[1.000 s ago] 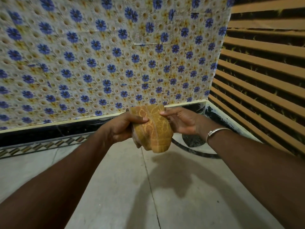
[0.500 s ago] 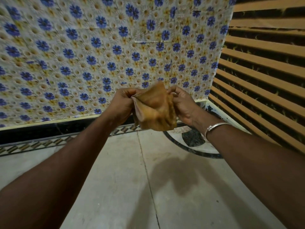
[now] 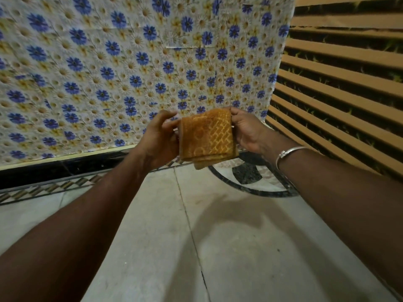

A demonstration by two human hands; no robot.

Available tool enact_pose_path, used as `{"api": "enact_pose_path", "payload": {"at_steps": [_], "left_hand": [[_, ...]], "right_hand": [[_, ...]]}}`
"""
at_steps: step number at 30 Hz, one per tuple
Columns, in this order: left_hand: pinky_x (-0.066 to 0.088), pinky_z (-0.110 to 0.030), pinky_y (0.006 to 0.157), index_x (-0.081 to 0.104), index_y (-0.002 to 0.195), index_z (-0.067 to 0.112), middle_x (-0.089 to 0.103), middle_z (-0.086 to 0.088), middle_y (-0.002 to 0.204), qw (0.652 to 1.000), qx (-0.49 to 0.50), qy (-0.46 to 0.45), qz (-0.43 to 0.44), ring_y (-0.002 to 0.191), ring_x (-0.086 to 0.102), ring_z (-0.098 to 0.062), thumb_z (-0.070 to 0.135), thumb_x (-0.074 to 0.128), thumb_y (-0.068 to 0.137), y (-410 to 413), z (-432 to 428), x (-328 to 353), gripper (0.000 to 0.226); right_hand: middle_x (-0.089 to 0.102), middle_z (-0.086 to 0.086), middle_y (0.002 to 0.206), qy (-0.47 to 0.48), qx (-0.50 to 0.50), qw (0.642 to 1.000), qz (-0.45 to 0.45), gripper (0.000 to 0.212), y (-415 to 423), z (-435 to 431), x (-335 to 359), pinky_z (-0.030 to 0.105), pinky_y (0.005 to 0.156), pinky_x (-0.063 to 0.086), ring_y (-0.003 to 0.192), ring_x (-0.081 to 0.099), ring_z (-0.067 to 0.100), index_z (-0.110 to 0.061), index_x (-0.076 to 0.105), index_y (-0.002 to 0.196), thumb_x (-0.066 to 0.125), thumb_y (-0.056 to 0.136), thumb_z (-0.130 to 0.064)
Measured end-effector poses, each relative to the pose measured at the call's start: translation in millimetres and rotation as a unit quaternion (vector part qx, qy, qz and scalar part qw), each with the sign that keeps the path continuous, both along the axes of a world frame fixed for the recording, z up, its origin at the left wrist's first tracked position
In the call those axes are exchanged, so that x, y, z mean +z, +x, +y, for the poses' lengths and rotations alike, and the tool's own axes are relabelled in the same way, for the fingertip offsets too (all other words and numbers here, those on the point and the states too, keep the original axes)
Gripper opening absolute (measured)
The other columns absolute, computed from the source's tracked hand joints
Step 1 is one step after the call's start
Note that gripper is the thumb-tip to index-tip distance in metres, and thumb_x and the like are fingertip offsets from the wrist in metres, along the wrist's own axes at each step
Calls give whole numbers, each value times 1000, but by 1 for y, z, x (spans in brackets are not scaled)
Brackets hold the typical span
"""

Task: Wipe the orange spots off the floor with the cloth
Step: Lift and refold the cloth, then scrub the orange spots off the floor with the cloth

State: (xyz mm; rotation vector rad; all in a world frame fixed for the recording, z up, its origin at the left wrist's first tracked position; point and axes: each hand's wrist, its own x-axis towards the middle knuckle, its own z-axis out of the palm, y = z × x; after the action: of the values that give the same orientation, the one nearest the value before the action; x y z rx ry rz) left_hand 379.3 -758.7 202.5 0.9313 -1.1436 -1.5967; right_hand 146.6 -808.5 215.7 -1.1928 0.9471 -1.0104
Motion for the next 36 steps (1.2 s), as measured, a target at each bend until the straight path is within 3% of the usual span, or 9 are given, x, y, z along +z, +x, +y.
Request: {"api": "enact_pose_path", "payload": {"at_steps": [3, 8, 11, 18, 23, 27, 30, 33, 36], "left_hand": [[60, -45, 92, 64, 135, 15, 76, -5, 121, 992, -26, -14, -125, 117, 71, -29, 26, 73, 94, -23, -7, -3, 44], [64, -39, 82, 71, 118, 10, 79, -7, 110, 983, 34, 46, -174, 107, 74, -27, 3, 85, 78, -60, -17, -24, 43], [59, -49, 97, 73, 120, 14, 78, -7, 114, 975, -15, 62, -215, 111, 73, -26, 1, 82, 80, -74, -25, -49, 43], [61, -42, 88, 72, 105, 28, 72, 3, 107, 929, 72, -135, -337, 104, 68, -17, 1, 69, 92, -105, -54, -88, 30], [52, -22, 89, 72, 121, 26, 67, 13, 116, 830, 50, -333, -445, 104, 64, -7, 6, 67, 96, -122, -57, -142, 32], [40, -31, 115, 70, 129, 19, 61, -4, 141, 780, -150, -258, -550, 131, 55, -21, 6, 61, 92, -104, -52, -227, 40], [28, -41, 124, 66, 135, 22, 59, -4, 147, 789, -94, -255, -551, 140, 48, -22, 28, 50, 98, -117, -64, -245, 40], [6, -55, 127, 31, 161, 29, 26, -3, 171, 733, -54, -249, -630, 159, 14, -24, 44, 33, 110, -158, -95, -254, 53], [-1, -64, 124, -1, 165, 37, -4, 2, 175, 692, -97, -187, -691, 161, -4, -27, 61, 13, 106, -193, -115, -275, 64]], "right_hand": [[67, 7, 102, 17, -20, 1000, -16, 36, -23, 6, 1, 42, 87, 55, 99, 60, 26, -15, 71, 104, 41, 99, 4], [62, 13, 127, 94, 36, 995, 10, 39, -63, 25, -24, 50, 102, 53, 118, 60, 29, -6, 63, 131, 59, 95, -19], [59, 11, 131, 94, 36, 987, 123, 47, -75, 21, -50, 45, 96, 58, 119, 60, 29, -14, 59, 134, 65, 91, 5], [67, 8, 120, -10, -127, 977, 171, 47, -81, -10, -107, 41, 92, 60, 115, 64, 27, -15, 65, 121, 69, 84, 14], [65, -1, 119, -115, -225, 925, 282, 65, -90, -25, -168, 38, 92, 57, 112, 63, 18, -28, 52, 137, 71, 85, 7], [60, 11, 136, -85, -165, 831, 524, 61, -119, -11, -256, 40, 105, 47, 127, 56, 31, -18, 54, 141, 66, 85, 3], [40, 17, 158, -120, -165, 783, 588, 56, -122, -21, -284, 45, 124, 25, 152, 28, 36, -13, 53, 144, 58, 90, -3], [10, 13, 171, -115, -186, 736, 641, 60, -118, -38, -299, 49, 128, 6, 159, -1, 29, -18, 31, 159, 45, 101, -22], [3, 12, 172, -71, -194, 723, 659, 60, -114, -41, -317, 51, 128, 2, 159, -5, 27, -18, 16, 163, 28, 108, -37]]}}
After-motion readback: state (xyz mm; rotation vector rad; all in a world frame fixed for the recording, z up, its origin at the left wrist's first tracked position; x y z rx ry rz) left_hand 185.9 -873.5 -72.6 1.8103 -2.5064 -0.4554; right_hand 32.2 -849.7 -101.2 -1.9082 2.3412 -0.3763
